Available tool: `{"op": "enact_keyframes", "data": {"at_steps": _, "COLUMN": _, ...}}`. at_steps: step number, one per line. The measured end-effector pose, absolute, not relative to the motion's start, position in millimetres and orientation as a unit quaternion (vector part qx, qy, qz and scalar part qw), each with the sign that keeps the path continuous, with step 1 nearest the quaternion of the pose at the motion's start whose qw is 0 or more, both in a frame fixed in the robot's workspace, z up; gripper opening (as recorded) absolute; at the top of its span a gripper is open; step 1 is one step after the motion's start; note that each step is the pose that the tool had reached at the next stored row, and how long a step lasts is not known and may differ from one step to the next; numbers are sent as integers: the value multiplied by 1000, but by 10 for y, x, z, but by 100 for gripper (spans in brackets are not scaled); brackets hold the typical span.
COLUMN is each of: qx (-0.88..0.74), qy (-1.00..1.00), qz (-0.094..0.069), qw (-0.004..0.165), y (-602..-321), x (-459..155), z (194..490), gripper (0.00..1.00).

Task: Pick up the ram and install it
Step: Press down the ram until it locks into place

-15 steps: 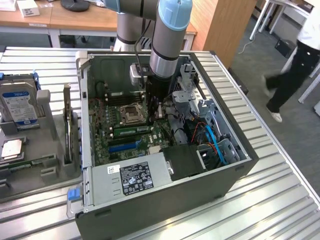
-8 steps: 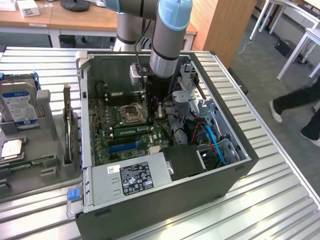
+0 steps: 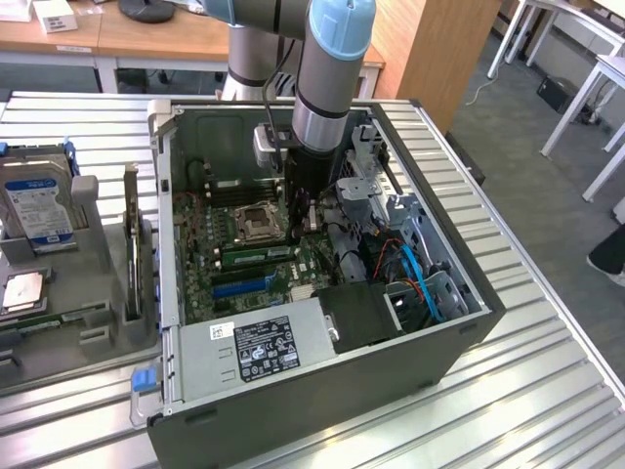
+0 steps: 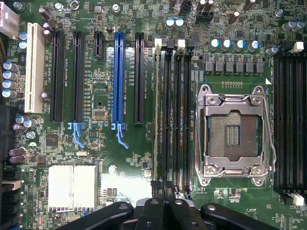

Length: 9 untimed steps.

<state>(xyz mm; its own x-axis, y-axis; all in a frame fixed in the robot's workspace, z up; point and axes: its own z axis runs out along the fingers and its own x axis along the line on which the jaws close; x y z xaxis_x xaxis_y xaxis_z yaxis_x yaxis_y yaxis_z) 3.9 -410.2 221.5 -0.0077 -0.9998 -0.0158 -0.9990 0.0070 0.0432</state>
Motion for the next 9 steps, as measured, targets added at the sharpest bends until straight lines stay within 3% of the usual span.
{"op": "enact_keyframes", "data": {"at_steps": 9, "qx": 704, "qy": -710, "qz": -21, "qw": 10, "y": -4102, "x": 39, "z": 2215, "gripper": 10}}
